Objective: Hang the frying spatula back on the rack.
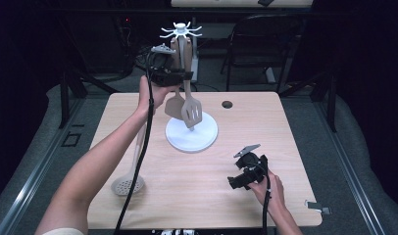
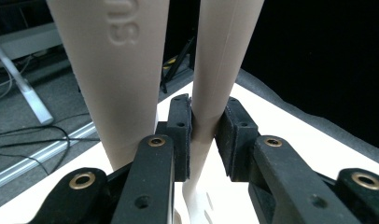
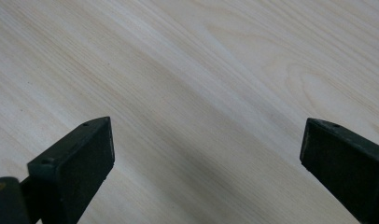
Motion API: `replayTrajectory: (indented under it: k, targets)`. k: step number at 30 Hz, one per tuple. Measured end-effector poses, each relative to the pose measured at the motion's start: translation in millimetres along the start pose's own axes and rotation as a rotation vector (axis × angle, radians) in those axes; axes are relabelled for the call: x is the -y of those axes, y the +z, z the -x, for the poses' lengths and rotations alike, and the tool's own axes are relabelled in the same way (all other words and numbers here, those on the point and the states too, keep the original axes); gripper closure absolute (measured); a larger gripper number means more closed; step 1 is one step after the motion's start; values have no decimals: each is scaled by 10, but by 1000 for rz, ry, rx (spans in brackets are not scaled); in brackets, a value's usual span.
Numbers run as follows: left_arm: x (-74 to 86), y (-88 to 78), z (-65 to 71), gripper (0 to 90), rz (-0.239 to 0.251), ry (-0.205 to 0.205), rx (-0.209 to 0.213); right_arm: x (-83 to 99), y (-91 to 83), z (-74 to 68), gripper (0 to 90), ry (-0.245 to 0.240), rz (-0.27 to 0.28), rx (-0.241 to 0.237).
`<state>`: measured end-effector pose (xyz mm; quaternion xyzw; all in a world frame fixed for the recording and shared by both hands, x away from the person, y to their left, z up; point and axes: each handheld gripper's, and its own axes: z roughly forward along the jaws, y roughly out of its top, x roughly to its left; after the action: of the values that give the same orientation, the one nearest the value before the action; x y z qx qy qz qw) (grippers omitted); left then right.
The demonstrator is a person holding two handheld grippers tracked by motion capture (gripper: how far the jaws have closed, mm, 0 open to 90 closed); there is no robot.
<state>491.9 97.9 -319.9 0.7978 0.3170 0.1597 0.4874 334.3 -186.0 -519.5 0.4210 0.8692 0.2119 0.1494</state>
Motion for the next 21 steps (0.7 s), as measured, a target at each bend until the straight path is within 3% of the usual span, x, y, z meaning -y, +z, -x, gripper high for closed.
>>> replayTrajectory:
  k: [10,21]
  targets:
    - [85,-41,94,756,35,46,-42,1,11,-9,31,3,4,1]
    - [198,-157,154,661,67,72,-23,-4,11,-14,31,-8,-9,4]
